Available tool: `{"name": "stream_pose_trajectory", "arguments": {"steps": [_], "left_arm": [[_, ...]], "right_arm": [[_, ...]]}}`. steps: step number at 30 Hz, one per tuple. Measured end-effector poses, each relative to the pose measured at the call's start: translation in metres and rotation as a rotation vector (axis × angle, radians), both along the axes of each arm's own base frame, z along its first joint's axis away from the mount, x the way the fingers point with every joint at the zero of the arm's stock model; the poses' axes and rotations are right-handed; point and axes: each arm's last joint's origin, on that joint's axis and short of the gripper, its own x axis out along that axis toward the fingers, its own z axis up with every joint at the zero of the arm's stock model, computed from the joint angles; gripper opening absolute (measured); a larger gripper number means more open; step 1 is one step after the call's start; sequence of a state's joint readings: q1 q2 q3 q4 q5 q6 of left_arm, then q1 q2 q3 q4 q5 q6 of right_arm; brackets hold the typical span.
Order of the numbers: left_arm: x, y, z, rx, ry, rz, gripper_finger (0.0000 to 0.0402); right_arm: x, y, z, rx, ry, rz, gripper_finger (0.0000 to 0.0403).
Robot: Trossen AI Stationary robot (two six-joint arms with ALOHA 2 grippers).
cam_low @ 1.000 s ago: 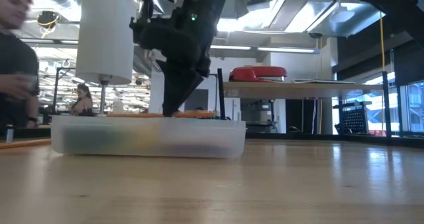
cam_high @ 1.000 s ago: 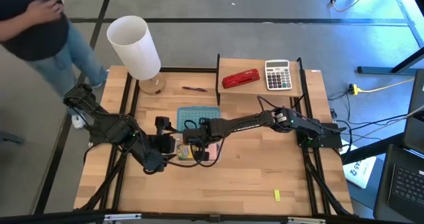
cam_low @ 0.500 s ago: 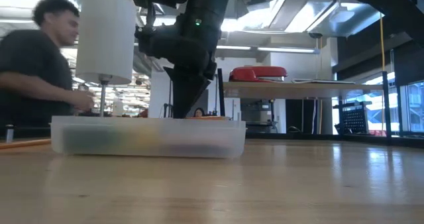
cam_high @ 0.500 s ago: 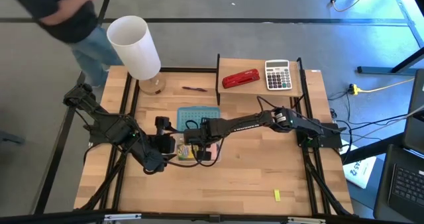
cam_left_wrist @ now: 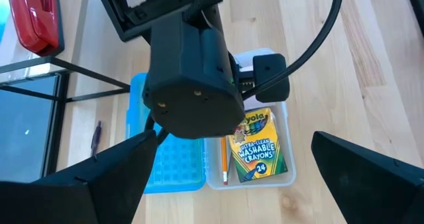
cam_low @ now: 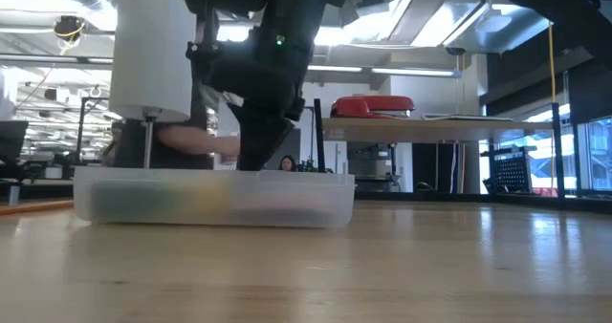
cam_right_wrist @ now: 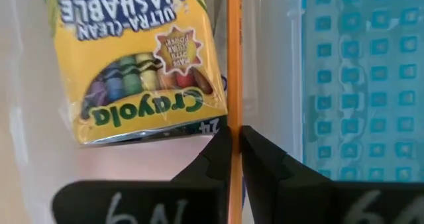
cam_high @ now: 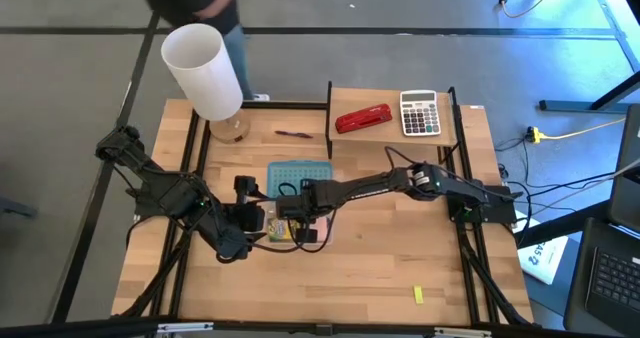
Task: Pack school essentials
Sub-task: Put the yellow pencil into the blue supply box
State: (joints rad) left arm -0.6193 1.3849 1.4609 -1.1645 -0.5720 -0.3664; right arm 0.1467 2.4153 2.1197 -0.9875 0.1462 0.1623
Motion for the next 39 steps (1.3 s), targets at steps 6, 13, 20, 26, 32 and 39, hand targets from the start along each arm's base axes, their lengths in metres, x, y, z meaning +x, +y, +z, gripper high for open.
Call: {"name": "stream_pose_trajectory", "arguments": {"steps": [6, 13, 20, 26, 32, 39], "left_arm": [[0.000, 0.000, 0.000, -0.002, -0.004, -0.001, 0.0396], [0.000, 0.000, 0.000, -0.002, -0.004, -0.001, 0.0396], [0.000, 0.000, 0.000, -0.002, -0.004, -0.002, 0.0396], [0.000, 0.000, 0.000, -0.002, -0.004, -0.002, 0.0396], [0.000, 0.000, 0.000, -0.037, -0.013, 0.042, 0.0396], [-0.009, 0.006, -0.005, -0.143, 0.027, 0.265, 0.0396]], "right_arm": [[0.000, -0.001, 0.000, -0.020, 0.001, 0.009, 0.0031], [0.001, -0.004, 0.000, -0.021, 0.000, 0.000, 0.0032], [0.000, -0.003, 0.000, 0.002, 0.003, 0.005, 0.0071], [0.000, -0.003, 0.000, 0.004, 0.003, 0.006, 0.0110], [-0.001, -0.004, 0.011, 0.002, 0.017, 0.004, 0.0119], [-0.007, -0.004, 0.048, 0.009, 0.043, -0.043, 0.0119]]}}
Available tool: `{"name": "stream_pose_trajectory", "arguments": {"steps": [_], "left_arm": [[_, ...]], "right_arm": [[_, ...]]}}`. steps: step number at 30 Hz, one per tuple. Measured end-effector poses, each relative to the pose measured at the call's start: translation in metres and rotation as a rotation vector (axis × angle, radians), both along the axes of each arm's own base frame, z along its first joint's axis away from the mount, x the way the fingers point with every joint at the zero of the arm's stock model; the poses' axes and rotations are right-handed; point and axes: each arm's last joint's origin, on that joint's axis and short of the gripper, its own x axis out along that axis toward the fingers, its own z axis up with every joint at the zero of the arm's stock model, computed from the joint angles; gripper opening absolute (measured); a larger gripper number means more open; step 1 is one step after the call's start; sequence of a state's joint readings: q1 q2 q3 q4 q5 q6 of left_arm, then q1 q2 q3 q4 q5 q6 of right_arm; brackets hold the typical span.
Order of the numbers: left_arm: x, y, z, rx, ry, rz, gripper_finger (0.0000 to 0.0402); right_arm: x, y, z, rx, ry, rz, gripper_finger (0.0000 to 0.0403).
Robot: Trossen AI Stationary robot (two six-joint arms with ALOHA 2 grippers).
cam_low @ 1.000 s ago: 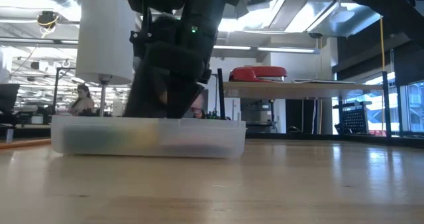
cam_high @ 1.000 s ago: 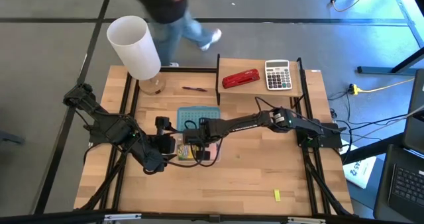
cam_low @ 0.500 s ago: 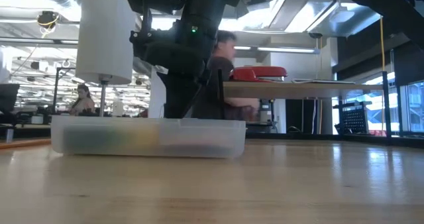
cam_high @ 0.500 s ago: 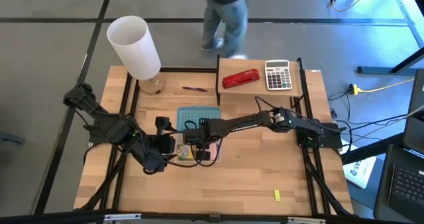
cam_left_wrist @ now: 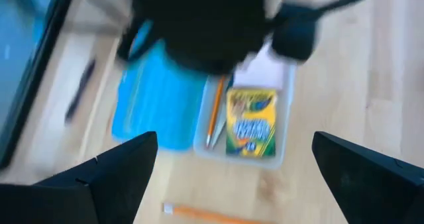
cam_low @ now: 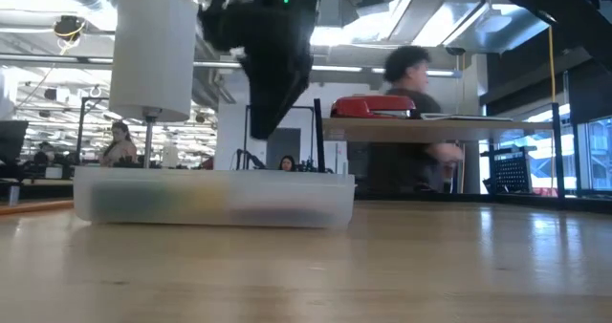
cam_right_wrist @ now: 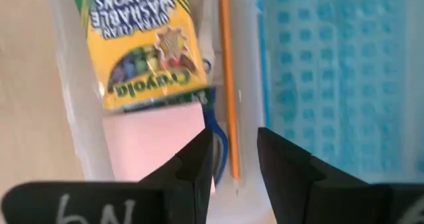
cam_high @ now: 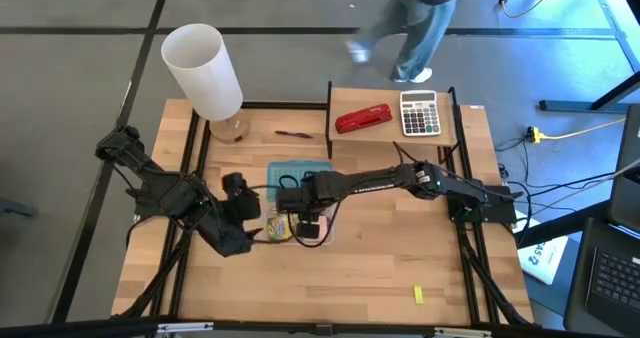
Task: Pack school essentials
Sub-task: Put the yellow pencil into the blue supply box
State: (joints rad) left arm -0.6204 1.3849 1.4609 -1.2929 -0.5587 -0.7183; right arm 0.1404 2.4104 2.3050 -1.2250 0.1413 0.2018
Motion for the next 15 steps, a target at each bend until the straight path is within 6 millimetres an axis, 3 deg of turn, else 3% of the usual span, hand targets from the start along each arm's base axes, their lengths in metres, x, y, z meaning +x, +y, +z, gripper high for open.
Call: {"name": "stream_pose_trajectory", "arguments": {"steps": [10, 15], "left_arm": [[-0.030, 0.001, -0.006, -0.205, 0.075, 0.471, 0.0396], [-0.035, -0.003, -0.022, -0.317, 0.103, 0.697, 0.0396]], "right_arm": [[-0.029, 0.030, 0.042, -0.075, 0.014, -0.031, 0.0119], [-0.044, 0.048, 0.070, -0.057, -0.057, -0.006, 0.0119]]}}
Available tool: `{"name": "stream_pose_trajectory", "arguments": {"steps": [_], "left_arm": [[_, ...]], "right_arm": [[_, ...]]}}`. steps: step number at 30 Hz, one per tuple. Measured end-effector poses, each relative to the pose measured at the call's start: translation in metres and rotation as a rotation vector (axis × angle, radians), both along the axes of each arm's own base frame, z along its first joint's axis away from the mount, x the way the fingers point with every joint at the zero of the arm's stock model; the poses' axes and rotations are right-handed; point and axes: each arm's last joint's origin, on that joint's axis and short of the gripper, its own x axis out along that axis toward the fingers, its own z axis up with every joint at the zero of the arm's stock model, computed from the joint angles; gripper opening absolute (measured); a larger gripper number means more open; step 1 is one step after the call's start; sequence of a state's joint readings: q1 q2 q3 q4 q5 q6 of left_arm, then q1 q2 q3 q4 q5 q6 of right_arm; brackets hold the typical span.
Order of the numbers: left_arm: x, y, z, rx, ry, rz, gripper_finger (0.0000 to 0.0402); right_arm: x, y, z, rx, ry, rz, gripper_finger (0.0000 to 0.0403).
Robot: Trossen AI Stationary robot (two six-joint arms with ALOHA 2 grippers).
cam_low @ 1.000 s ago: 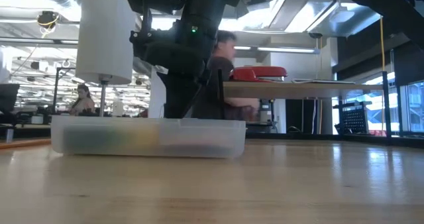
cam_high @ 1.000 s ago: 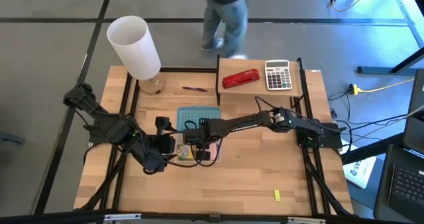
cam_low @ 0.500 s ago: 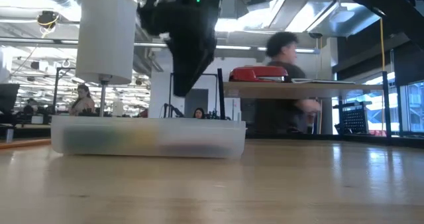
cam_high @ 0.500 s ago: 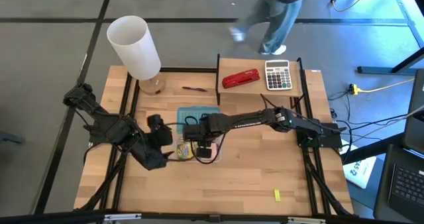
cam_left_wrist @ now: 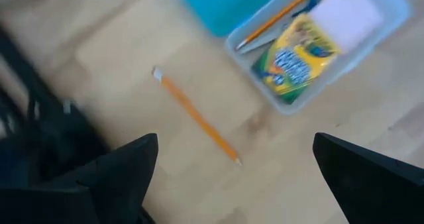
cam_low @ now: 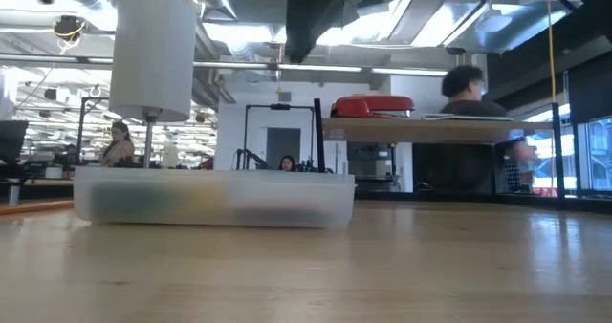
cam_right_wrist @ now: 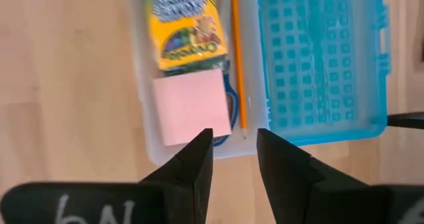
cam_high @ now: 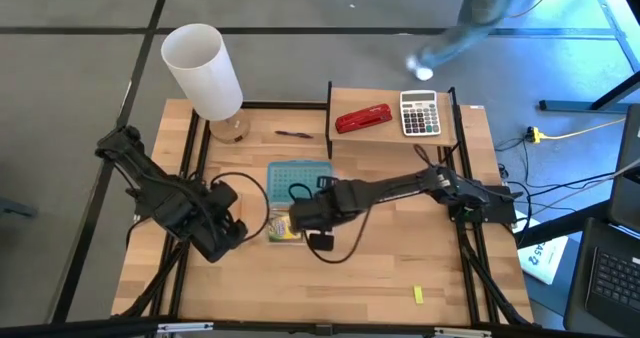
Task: Pack school essentials
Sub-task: Put the yellow pencil into the blue supply box
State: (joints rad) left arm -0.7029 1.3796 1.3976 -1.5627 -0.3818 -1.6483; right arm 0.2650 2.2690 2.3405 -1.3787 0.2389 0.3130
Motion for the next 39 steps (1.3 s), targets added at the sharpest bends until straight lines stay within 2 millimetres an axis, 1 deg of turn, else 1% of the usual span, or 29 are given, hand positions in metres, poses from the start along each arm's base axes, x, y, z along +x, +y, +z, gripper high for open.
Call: {"name": "stream_pose_trajectory", "arguments": {"steps": [5, 7, 10, 13, 17, 19, 24, 28, 34, 39], "left_arm": [[-0.004, 0.004, -0.031, -0.071, 0.108, 0.264, 0.0396], [-0.004, 0.005, -0.041, -0.096, 0.137, 0.339, 0.0396], [0.002, 0.004, -0.054, -0.146, 0.115, 0.368, 0.0396], [0.012, 0.003, -0.064, -0.199, 0.050, 0.357, 0.0396], [0.022, 0.009, -0.083, -0.234, 0.010, 0.371, 0.0396], [0.022, 0.013, -0.096, -0.231, 0.019, 0.380, 0.0396], [0.018, 0.022, -0.128, -0.253, 0.054, 0.450, 0.0396], [0.016, 0.029, -0.145, -0.259, 0.052, 0.484, 0.0396], [0.012, 0.041, -0.159, -0.233, 0.075, 0.541, 0.0396], [0.009, 0.048, -0.166, -0.214, 0.093, 0.577, 0.0396]], "right_arm": [[-0.015, 0.012, 0.031, 0.026, -0.100, 0.031, 0.0119], [-0.019, 0.015, 0.041, 0.037, -0.143, 0.038, 0.0119], [-0.025, 0.020, 0.055, 0.052, -0.202, 0.058, 0.0119], [-0.031, 0.023, 0.066, 0.066, -0.238, 0.072, 0.0119], [-0.040, 0.024, 0.080, 0.064, -0.276, 0.076, 0.0119], [-0.044, 0.024, 0.085, 0.053, -0.294, 0.075, 0.0119], [-0.050, 0.030, 0.091, 0.054, -0.317, 0.091, 0.0119], [-0.051, 0.032, 0.093, 0.058, -0.327, 0.098, 0.0119], [-0.051, 0.032, 0.093, 0.052, -0.330, 0.091, 0.0119], [-0.050, 0.033, 0.094, 0.057, -0.344, 0.089, 0.0119]]}}
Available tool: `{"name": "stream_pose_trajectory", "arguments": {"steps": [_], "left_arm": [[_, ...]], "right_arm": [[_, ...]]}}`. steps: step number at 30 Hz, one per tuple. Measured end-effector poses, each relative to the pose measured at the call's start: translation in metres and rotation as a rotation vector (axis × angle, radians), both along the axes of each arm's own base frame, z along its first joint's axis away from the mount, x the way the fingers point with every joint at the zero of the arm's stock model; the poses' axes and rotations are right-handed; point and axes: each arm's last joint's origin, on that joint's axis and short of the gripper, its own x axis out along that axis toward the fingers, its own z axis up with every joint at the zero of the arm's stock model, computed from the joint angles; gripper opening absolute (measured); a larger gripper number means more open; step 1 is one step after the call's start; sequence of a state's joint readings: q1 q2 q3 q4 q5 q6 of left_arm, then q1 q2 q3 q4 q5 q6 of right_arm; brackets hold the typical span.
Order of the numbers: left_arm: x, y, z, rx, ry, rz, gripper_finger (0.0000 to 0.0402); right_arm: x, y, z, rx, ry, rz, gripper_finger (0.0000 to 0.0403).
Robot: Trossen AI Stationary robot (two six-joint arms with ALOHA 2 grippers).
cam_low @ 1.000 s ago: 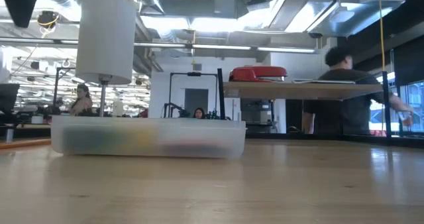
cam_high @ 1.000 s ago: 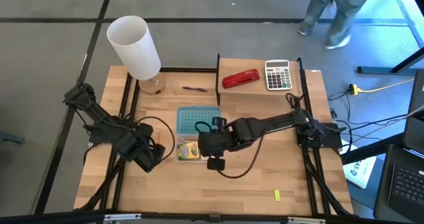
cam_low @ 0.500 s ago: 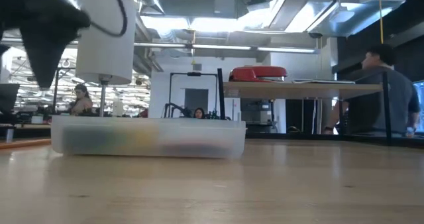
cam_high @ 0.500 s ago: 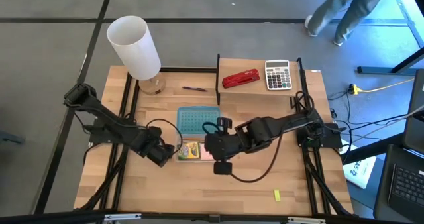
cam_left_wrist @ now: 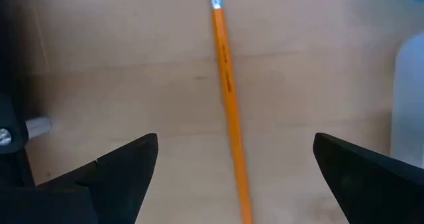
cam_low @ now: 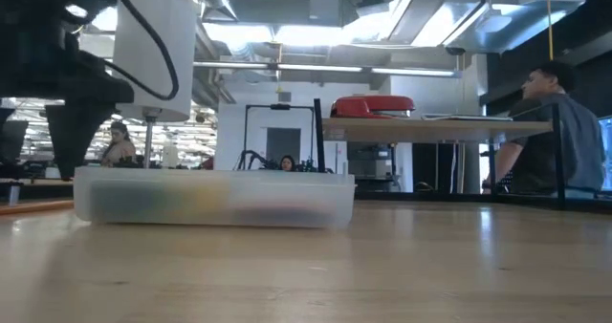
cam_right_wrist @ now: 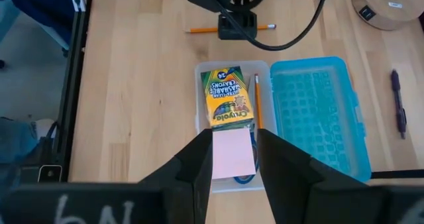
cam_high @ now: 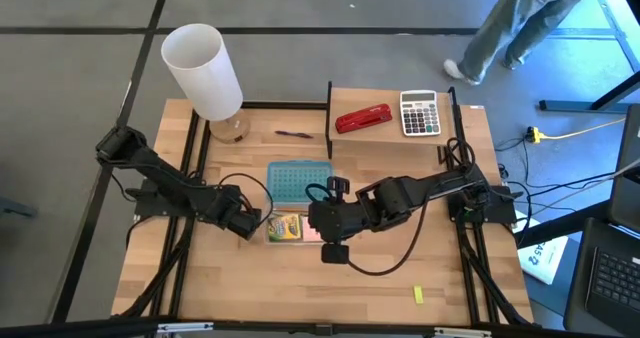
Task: Pack school essentials
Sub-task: Put the yellow pencil into the blue supply box
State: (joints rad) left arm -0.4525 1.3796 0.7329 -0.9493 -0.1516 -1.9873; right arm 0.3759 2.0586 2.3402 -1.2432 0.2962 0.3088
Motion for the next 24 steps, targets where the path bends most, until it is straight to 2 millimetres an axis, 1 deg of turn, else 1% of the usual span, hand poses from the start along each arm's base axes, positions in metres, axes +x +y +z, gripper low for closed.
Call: {"name": "stream_pose_trajectory", "arguments": {"steps": [5, 12, 19, 24], "left_arm": [[-0.0001, 0.0041, -0.0044, -0.001, -0.002, 0.018, 0.0396], [0.0004, 0.0088, -0.0057, 0.031, -0.007, 0.032, 0.0396], [0.0022, 0.0094, -0.0056, 0.064, -0.031, -0.001, 0.0396], [0.0044, 0.0084, -0.0101, 0.072, -0.011, -0.028, 0.0396]], "right_arm": [[0.0009, 0.0003, 0.0007, 0.005, -0.011, 0.000, 0.0119], [0.0011, 0.0000, 0.0008, -0.002, -0.015, -0.004, 0.0120], [0.0011, -0.0003, 0.0009, -0.011, -0.018, -0.009, 0.0120], [0.0011, -0.0003, 0.0008, -0.010, -0.017, -0.011, 0.0120]]}}
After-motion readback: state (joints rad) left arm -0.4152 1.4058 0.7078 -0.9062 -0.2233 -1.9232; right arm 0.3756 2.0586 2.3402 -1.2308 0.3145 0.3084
